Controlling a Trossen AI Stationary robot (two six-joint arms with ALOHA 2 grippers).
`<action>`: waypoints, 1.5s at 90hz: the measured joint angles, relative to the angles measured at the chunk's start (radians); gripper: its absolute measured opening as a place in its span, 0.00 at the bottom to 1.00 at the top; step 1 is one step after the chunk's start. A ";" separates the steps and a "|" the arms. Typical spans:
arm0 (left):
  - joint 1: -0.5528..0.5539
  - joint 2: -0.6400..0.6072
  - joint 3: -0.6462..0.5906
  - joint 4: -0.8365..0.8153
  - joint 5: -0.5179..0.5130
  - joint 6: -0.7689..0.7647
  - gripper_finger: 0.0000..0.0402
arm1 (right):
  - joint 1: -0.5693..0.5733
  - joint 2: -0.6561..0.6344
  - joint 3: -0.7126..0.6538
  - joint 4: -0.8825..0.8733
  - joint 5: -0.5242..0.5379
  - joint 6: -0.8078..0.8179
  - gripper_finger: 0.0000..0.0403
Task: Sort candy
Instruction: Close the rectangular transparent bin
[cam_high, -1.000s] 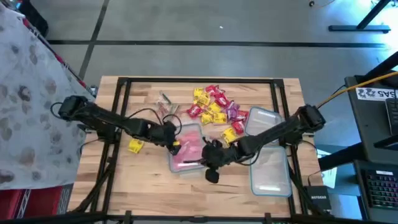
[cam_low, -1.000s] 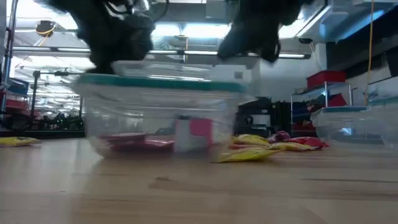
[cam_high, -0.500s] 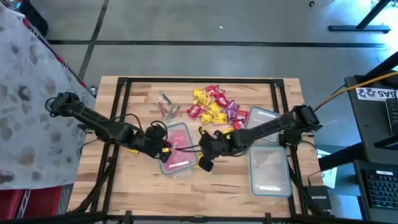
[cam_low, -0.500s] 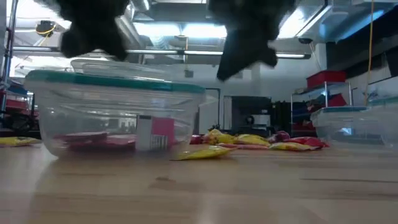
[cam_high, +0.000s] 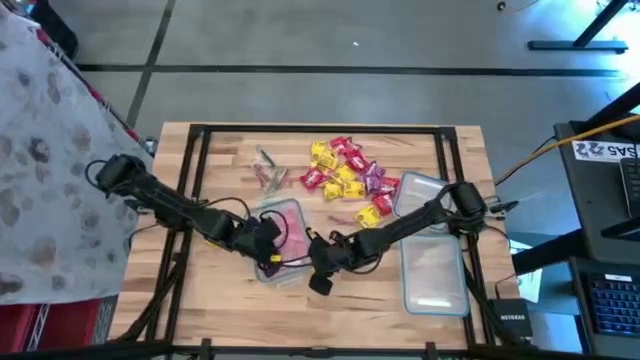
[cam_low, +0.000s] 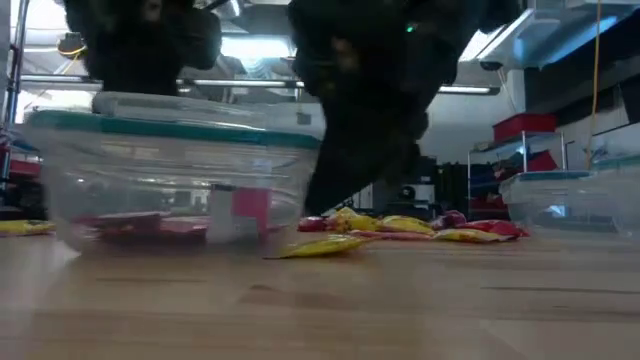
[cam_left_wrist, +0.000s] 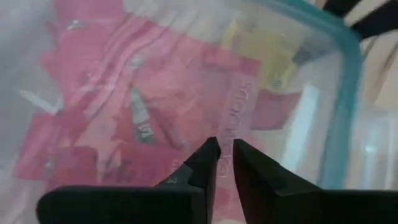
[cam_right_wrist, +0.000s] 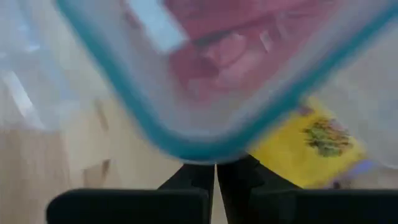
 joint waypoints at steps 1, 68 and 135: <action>-0.004 0.000 0.001 -0.004 0.000 0.000 0.09 | 0.000 0.004 0.000 -0.001 0.003 0.004 0.00; -0.138 -0.001 -0.006 -0.007 -0.073 -0.016 0.09 | -0.014 -0.199 -0.002 -0.397 0.152 -0.014 0.00; -0.132 0.116 -0.003 0.128 -0.093 0.064 0.09 | -0.144 -0.099 0.000 -0.016 -0.019 0.037 0.00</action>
